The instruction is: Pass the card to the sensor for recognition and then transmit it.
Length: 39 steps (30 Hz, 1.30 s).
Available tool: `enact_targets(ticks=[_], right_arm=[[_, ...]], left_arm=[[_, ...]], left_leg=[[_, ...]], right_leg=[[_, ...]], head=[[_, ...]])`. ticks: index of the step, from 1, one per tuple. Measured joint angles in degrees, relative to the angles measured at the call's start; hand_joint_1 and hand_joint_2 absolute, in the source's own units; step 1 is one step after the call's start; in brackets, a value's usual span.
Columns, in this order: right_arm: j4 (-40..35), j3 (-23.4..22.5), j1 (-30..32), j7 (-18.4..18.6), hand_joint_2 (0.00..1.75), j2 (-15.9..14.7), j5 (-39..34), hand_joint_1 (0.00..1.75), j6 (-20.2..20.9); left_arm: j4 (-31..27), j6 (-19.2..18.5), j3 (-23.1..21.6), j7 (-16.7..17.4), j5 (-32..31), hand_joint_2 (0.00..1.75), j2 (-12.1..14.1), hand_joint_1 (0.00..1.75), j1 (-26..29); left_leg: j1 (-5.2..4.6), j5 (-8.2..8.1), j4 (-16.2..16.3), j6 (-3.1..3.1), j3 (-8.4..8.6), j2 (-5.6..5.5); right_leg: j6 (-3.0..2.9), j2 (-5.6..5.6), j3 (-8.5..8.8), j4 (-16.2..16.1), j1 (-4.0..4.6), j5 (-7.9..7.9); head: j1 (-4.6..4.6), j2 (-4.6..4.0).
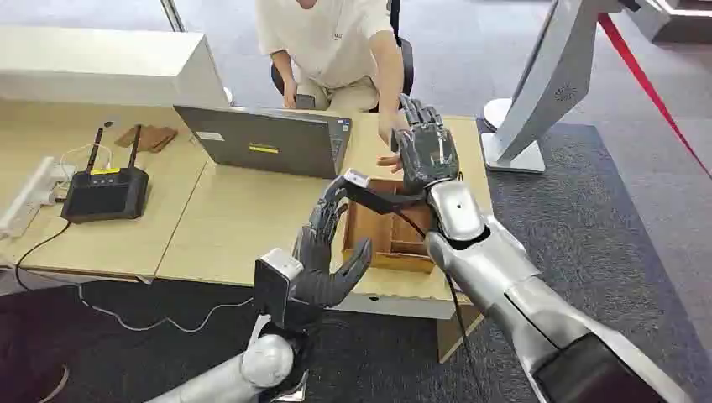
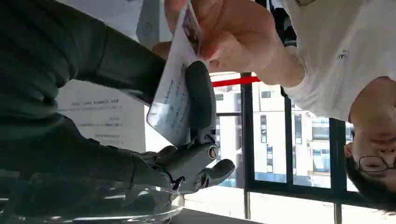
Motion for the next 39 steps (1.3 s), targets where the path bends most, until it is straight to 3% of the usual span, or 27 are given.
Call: enact_targets(ticks=[14,27,34,39], right_arm=[[0.2,0.0,0.0,-0.1,1.75,0.0,0.0,1.75,-0.4],[-1.8,-1.2,0.0,-1.7,1.75,-0.5,-3.2,1.75,-4.2],[-6.7,-3.1,1.4,-0.9,1.75,-3.0,-4.2,1.75,-4.1],[-13.3,-5.8,4.8,1.4,1.75,-7.5,-3.7,1.75,-2.3]], left_arm=[[0.3,0.0,-0.4,-0.1,0.0,1.75,0.0,0.00,0.0],[0.5,0.0,-0.1,0.4,-3.1,1.75,0.1,0.00,0.9],[0.0,0.1,1.6,2.2,-7.0,1.75,0.5,0.00,2.8],[-1.9,0.1,3.8,3.1,-10.6,1.75,1.0,0.00,5.3]], left_leg=[[0.00,0.00,0.0,0.00,-0.01,0.00],[0.00,0.00,0.0,0.00,-0.01,0.00],[-0.01,0.00,0.0,0.00,-0.01,0.00],[-0.01,0.00,0.0,0.00,-0.02,0.00]], right_leg=[[0.00,0.00,0.00,0.0,0.00,0.00],[0.00,0.00,-0.01,0.0,0.00,0.00],[0.00,0.00,0.00,0.0,0.00,0.00],[0.01,-0.03,0.01,-0.1,0.00,0.00]], head=[[0.00,0.00],[0.00,0.00],[0.00,0.00],[0.02,0.00]])
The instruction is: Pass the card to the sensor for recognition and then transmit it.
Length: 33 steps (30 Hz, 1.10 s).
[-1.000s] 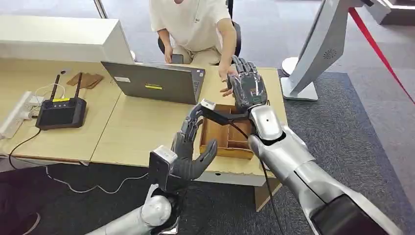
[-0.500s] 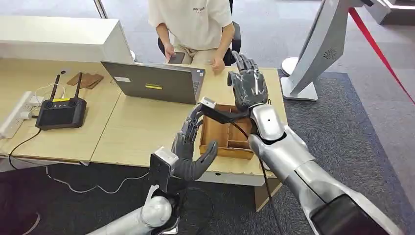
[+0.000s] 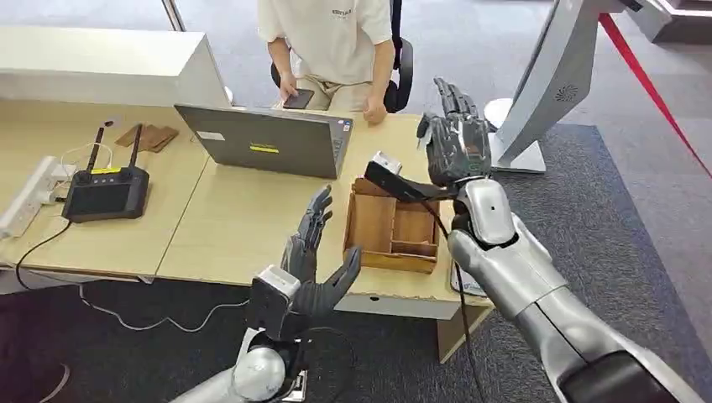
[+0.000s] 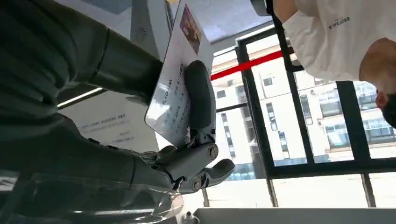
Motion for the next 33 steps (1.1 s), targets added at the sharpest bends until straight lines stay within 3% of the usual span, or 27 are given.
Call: enact_targets(ticks=[8,15,22,33], right_arm=[[-9.1,-4.5,6.0,2.2,1.75,-7.9,-0.8,1.75,2.3],[-14.6,-6.9,11.5,4.1,1.75,-12.9,-2.2,1.75,3.1],[-17.5,-7.6,13.1,4.5,1.75,-15.1,-1.6,1.75,3.7],[-19.1,-7.7,16.3,6.0,1.75,-17.6,0.7,1.75,9.2]], left_arm=[[-4.5,0.0,4.1,1.9,-7.0,1.75,0.8,0.00,4.6],[-10.4,0.0,8.2,3.2,-11.5,1.75,1.6,0.00,9.3],[-13.5,0.0,10.2,3.3,-11.8,1.75,2.2,0.00,10.5],[-15.1,0.0,12.6,4.2,-10.8,1.75,2.5,0.00,10.9]], left_leg=[[0.00,-0.02,0.0,0.02,0.01,-0.01],[0.01,-0.03,0.0,0.02,0.00,-0.02],[0.01,-0.02,0.0,0.02,0.01,-0.01],[0.00,-0.03,0.0,0.03,0.00,-0.02]], right_leg=[[0.00,0.02,0.00,0.0,-0.02,0.00],[0.00,0.02,0.00,0.0,-0.02,0.00],[0.00,0.01,0.00,0.0,-0.01,0.00],[0.00,0.01,0.00,0.0,-0.02,0.00]], head=[[-0.04,0.00],[-0.04,0.00],[-0.02,0.00],[-0.02,0.00]])
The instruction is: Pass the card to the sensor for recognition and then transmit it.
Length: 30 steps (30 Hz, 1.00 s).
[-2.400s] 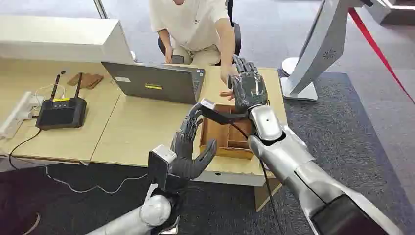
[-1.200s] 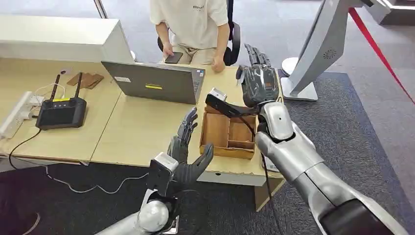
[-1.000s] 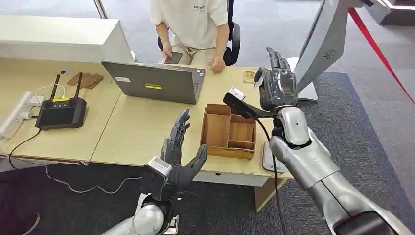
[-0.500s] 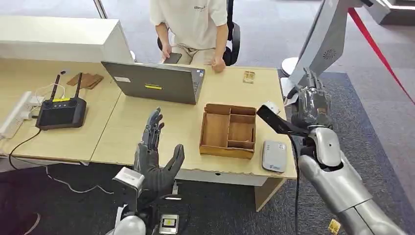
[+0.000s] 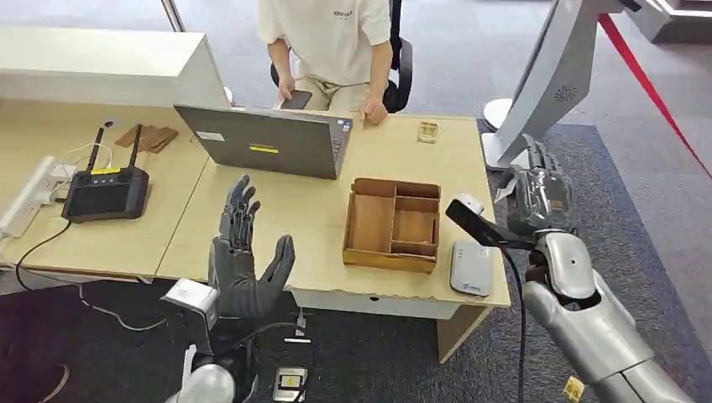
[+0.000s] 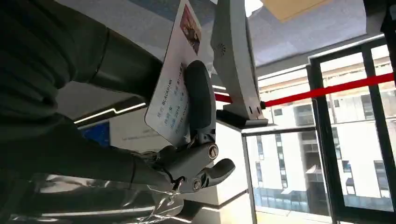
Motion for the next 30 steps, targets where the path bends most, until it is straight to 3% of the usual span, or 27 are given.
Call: enact_targets(ticks=[13,30], right_arm=[[0.3,-0.4,7.0,-0.9,1.75,-0.9,-0.5,1.75,1.7],[4.6,0.3,9.3,-3.0,1.75,0.7,-0.6,1.75,1.6]], left_arm=[[0.0,0.0,1.5,1.5,-0.4,1.75,0.3,0.00,0.3],[0.0,0.0,1.8,2.8,-0.7,1.75,0.4,0.00,1.0]], left_leg=[[0.01,0.00,0.0,0.00,-0.02,-0.01],[0.01,0.00,0.0,0.00,-0.04,-0.01]], right_leg=[[0.00,0.00,0.00,0.0,0.00,0.00],[0.00,0.00,-0.02,0.0,0.00,-0.01]], head=[[-0.02,0.00],[0.00,0.00]])
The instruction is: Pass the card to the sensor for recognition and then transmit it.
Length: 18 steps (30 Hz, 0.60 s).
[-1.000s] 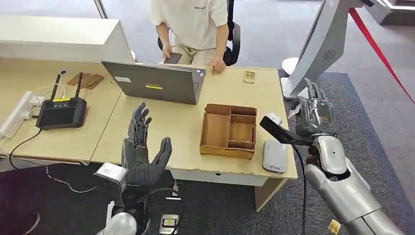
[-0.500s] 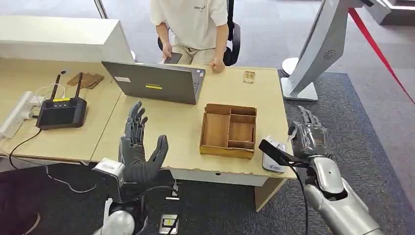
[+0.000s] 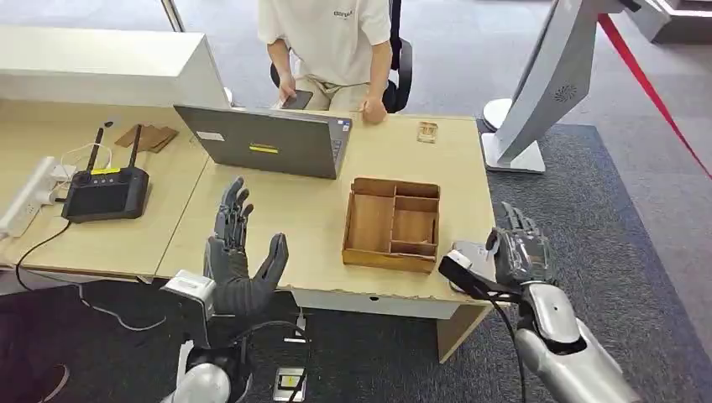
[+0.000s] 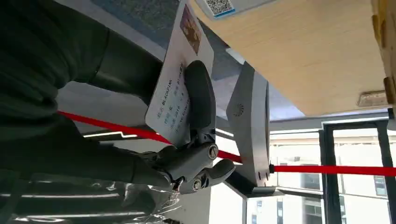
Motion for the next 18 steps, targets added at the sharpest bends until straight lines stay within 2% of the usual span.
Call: enact_targets(ticks=[18], right_arm=[[2.8,1.2,0.5,-0.3,1.75,2.7,-0.1,1.75,-0.4]], left_arm=[[0.1,0.0,-0.1,0.3,0.4,1.75,0.0,0.00,-0.3]], left_leg=[[-0.01,0.00,0.0,0.00,0.00,0.01]], right_leg=[[0.00,0.00,-0.01,0.0,0.00,0.00]], head=[[0.00,0.00]])
